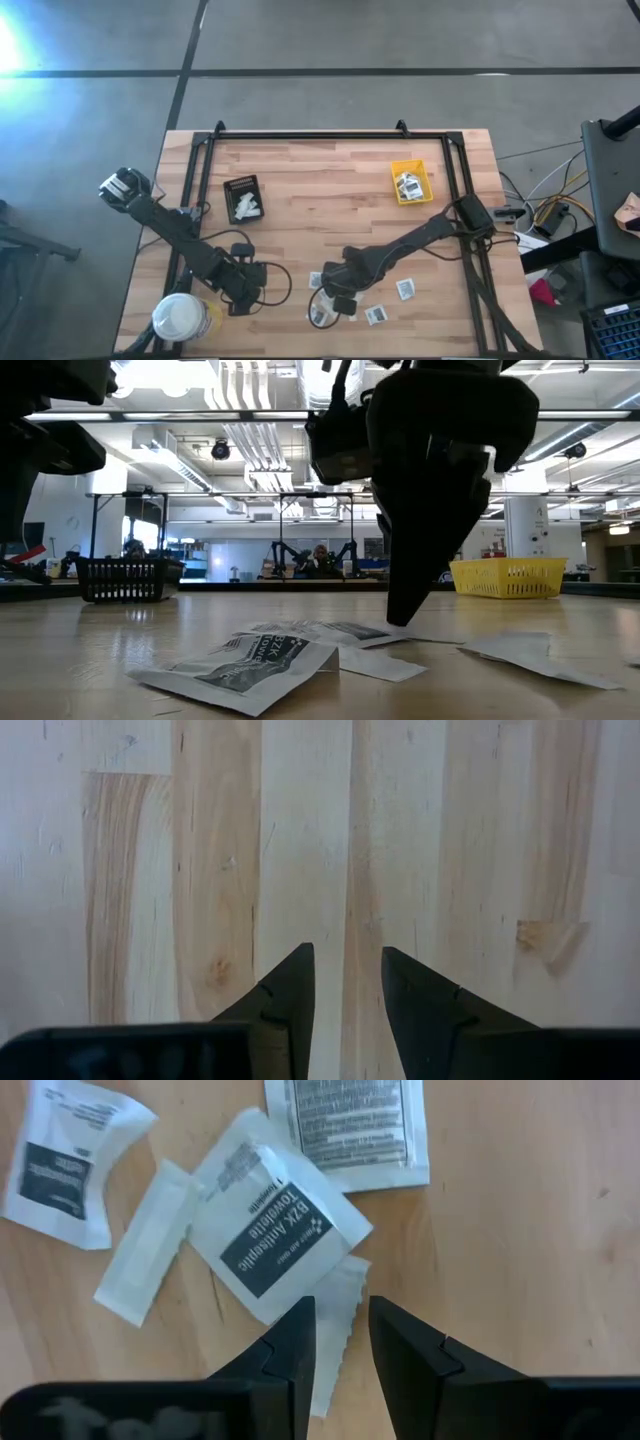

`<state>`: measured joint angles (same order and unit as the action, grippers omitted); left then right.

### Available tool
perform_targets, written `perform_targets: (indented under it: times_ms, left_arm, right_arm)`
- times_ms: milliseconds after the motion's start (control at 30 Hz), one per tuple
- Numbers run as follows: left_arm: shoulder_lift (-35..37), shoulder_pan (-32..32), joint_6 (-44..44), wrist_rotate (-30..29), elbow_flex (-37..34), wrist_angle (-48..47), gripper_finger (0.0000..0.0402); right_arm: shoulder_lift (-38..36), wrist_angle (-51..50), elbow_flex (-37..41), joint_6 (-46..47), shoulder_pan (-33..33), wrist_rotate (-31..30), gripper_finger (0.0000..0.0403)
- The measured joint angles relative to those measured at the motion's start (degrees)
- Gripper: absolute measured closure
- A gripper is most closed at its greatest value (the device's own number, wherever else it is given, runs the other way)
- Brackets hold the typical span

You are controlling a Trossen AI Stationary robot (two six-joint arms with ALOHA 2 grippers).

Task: Pick & Place First Aid Supplies
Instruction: Put the green bandage into the black bin

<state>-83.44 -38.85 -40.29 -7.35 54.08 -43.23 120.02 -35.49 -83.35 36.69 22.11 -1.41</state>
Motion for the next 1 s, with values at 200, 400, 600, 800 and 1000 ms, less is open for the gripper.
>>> perform_targets:
  times_ms: [200,400,600,800,1000]
  left_arm:
    - [0.0,0.0,0.0,-0.01,0.0,-0.17,0.0291]
    - [0.0,0.0,0.0,-0.02,0.0,-0.14,0.0291]
    - [0.0,0.0,0.0,-0.02,0.0,-0.13,0.0291]
    - [0.0,0.0,0.0,-0.02,0.0,-0.14,0.0291]
    - [0.0,0.0,-1.17,-0.95,0.0,0.41,0.0291]
  right_arm:
    - [1.0,0.22,0.24,-0.2,0.0,-0.23,0.0307]
    - [1.97,-0.17,0.22,0.66,-0.2,-0.31,0.0346]
    - [1.99,-0.83,0.29,1.38,-0.57,-0.28,0.0391]
    - [0.85,-2.18,0.35,0.62,-0.81,-0.2,0.0394]
    - [-1.94,-4.64,0.79,-1.08,-0.8,-0.17,0.0394]
